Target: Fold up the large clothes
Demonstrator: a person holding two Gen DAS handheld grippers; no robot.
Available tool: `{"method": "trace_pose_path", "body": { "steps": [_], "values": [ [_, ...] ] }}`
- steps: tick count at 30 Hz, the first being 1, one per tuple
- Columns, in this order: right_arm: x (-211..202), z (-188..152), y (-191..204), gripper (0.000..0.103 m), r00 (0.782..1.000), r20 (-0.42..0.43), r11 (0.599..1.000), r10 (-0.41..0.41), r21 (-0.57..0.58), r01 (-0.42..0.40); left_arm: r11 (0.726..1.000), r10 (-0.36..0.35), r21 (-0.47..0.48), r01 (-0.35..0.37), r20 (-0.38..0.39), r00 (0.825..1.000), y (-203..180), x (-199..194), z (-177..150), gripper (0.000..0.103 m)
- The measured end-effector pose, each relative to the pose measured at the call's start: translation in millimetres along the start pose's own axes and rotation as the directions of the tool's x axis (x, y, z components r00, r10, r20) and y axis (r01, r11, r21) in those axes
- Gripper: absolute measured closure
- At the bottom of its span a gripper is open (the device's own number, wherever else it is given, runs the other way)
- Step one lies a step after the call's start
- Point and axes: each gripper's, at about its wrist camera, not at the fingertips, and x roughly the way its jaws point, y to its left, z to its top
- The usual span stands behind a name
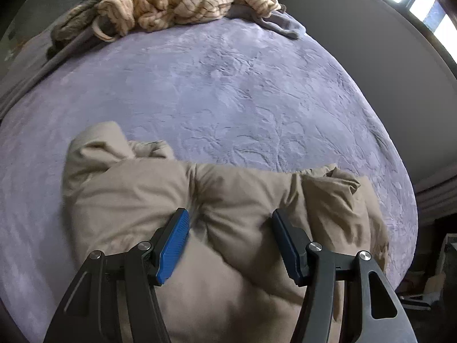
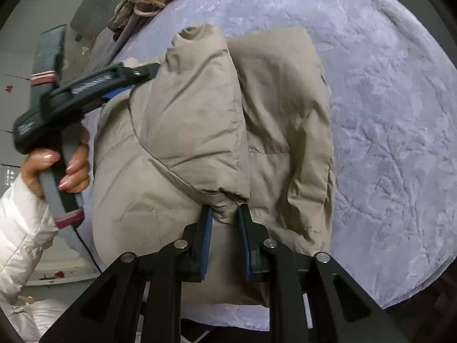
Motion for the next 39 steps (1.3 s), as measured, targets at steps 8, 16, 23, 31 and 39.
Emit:
{"method": "trace_pose_path", "body": {
  "steps": [8, 16, 23, 31, 39],
  "values": [
    [7.7, 6.9, -5.5, 0.083, 0.998, -0.062, 0.998, 0.009, -0.06, -0.013, 0.994, 0.072, -0.077, -0.072, 0.004, 0.997, 9.8, -39.9, -27.6, 0.041],
    [25.1, 8.1, -2.3, 0.083, 0.996, -0.086, 0.998, -0.027, -0.067, 0.021, 0.983, 0.079, -0.162, -0.08, -0.013, 0.997, 34.9, -66.8, -69.2, 0.008],
    [33.5, 1.9, 22.4, 0.082, 0.994, -0.038, 0.994, -0.104, -0.043, 0.102, 0.974, 0.064, -0.218, -0.07, -0.033, 0.997, 66.6, -75.5, -104.6, 0.0],
    [11.6, -14.2, 36.6, 0.062, 0.986, 0.04, 0.986, -0.16, 0.048, 0.158, 0.97, -0.018, -0.244, 0.009, -0.037, 0.999, 100.1, -82.4, -131.2, 0.0],
    [-31.6, -20.8, 37.9, 0.023, 0.974, 0.172, 0.986, -0.146, 0.105, 0.129, 0.958, -0.105, -0.275, 0.088, -0.049, 0.993, 113.7, -73.9, -135.3, 0.0]
  ]
}}
